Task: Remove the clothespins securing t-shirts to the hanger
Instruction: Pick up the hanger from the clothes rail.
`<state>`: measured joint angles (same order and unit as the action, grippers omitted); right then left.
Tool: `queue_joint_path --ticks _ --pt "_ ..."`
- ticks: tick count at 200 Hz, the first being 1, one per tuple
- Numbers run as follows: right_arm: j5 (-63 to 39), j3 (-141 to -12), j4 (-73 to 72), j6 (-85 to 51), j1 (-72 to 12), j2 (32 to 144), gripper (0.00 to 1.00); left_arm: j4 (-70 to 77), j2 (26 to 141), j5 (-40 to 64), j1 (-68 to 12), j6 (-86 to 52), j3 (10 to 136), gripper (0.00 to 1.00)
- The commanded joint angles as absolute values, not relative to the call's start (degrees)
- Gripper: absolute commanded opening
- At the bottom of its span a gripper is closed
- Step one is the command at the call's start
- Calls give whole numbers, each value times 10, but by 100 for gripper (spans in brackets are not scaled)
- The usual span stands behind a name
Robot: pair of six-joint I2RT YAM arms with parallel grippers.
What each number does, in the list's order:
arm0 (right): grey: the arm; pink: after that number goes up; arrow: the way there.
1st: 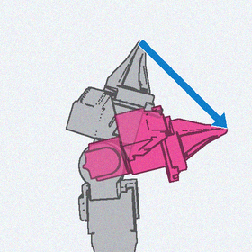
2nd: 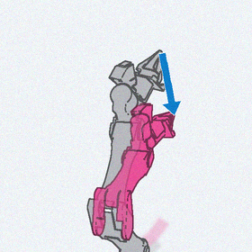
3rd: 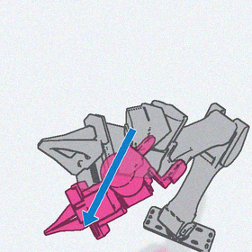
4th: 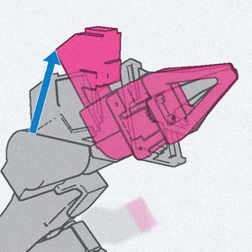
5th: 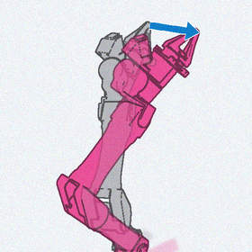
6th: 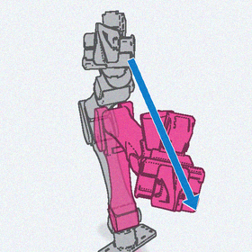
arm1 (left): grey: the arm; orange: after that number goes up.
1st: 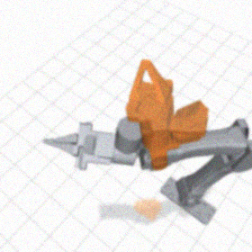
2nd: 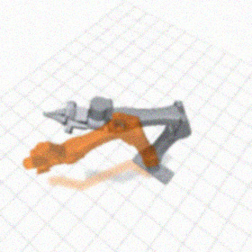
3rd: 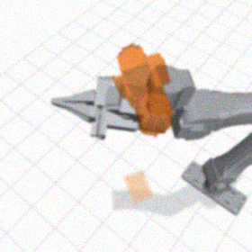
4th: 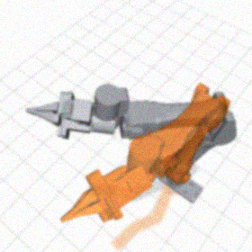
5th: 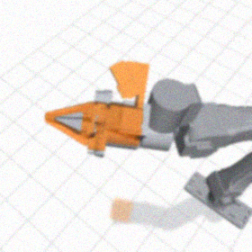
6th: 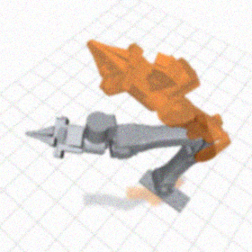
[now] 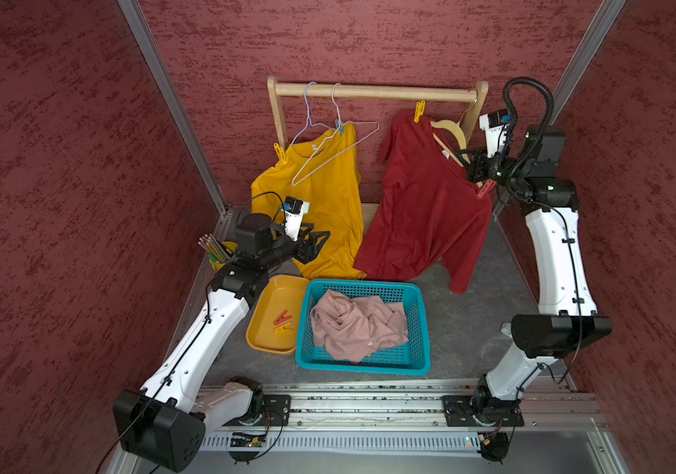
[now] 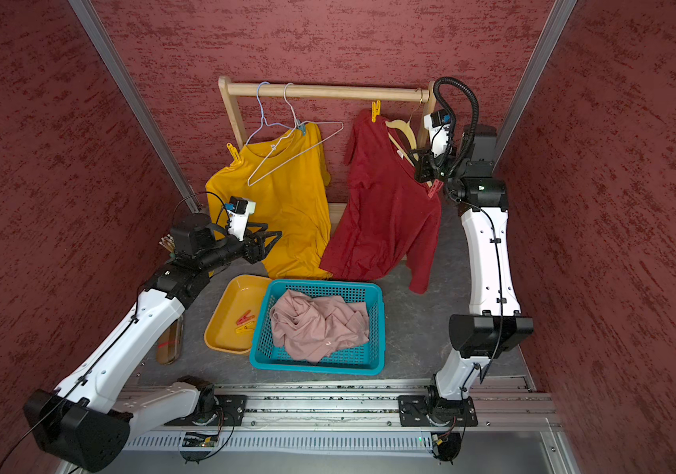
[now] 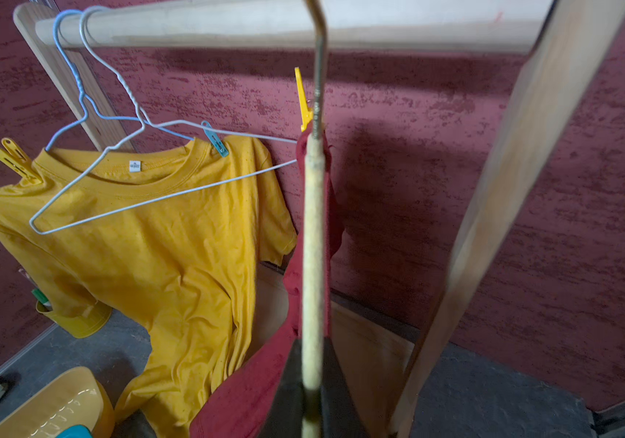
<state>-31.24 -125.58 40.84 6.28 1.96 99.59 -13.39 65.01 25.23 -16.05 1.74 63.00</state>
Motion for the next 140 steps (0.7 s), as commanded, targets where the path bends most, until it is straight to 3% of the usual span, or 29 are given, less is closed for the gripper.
queue_joint_path --ticks 1,88,140 --pt "-302 -1247 402 95 17 968 0 -143 635 254 -158 11 625 58" --pt "-327 -1244 508 173 17 904 0 -128 610 271 -159 -24 622 58" --pt "-388 -1199 429 139 16 791 0 -136 579 274 -165 -31 624 58"
